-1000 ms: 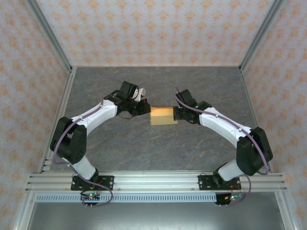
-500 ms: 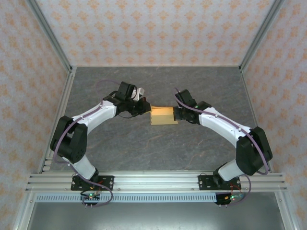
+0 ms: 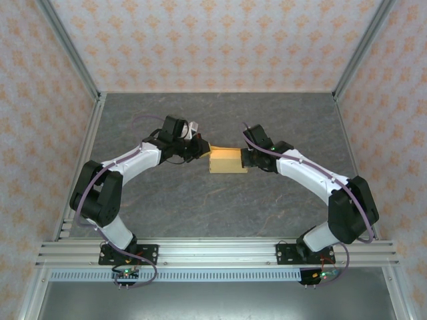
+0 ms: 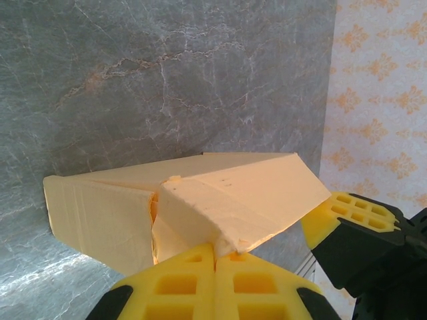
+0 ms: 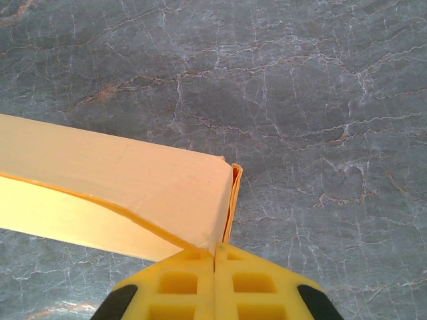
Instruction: Fold the paper box
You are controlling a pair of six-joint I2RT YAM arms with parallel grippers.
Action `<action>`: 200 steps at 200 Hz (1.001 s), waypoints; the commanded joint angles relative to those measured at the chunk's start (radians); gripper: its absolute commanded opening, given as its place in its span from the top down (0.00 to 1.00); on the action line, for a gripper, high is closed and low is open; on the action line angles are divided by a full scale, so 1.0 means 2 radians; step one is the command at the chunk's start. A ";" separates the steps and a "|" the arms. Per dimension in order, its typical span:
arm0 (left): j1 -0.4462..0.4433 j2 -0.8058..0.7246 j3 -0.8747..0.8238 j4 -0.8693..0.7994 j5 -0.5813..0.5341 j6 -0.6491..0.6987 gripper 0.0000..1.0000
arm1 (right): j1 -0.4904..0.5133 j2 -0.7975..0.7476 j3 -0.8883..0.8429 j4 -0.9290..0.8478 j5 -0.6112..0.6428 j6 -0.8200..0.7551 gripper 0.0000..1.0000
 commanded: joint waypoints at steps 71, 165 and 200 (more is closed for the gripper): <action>0.004 -0.006 -0.027 -0.004 -0.031 -0.003 1.00 | 0.003 0.010 -0.004 -0.016 0.011 -0.005 1.00; 0.004 -0.024 -0.005 -0.099 -0.089 0.076 0.94 | 0.003 0.010 -0.004 -0.016 0.010 -0.003 1.00; -0.001 -0.024 0.012 -0.130 -0.104 0.100 0.87 | 0.003 0.011 -0.004 -0.015 0.009 -0.002 1.00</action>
